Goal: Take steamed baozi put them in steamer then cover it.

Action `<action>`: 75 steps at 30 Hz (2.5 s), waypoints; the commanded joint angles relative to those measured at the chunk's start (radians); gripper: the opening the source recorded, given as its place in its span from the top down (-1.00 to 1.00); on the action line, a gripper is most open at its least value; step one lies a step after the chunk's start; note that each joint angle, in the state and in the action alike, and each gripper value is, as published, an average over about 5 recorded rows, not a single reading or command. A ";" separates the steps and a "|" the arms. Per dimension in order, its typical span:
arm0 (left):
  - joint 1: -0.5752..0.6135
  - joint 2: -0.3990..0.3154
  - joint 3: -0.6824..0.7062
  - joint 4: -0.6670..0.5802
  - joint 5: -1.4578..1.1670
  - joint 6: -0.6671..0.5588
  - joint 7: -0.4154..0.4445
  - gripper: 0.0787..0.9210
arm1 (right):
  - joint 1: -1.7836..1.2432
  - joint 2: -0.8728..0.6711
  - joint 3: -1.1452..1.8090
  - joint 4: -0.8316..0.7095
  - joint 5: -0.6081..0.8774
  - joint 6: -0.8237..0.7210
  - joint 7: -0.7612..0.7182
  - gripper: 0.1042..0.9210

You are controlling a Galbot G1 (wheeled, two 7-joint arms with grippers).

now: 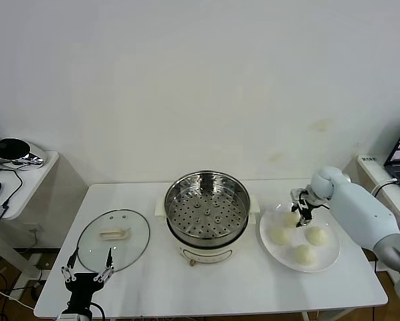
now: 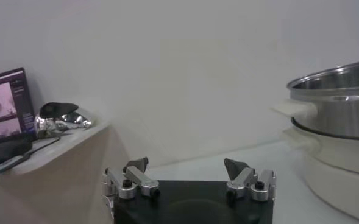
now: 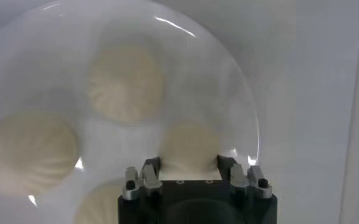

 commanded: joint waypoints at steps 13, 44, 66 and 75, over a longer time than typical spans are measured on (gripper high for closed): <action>-0.004 0.011 -0.002 0.001 -0.012 0.001 0.000 -0.77 | 0.455 -0.184 -0.333 0.339 0.453 -0.013 -0.021 -0.12; -0.041 0.016 -0.015 0.008 -0.035 0.005 0.001 -0.77 | 0.604 0.389 -0.747 0.183 0.340 0.453 0.097 -0.15; -0.039 0.009 -0.028 0.011 -0.039 0.004 0.002 -0.77 | 0.484 0.450 -0.702 0.021 0.092 0.663 0.220 -0.18; -0.037 0.007 -0.035 0.014 -0.041 0.003 0.002 -0.77 | 0.486 0.467 -0.689 -0.020 0.065 0.693 0.233 -0.20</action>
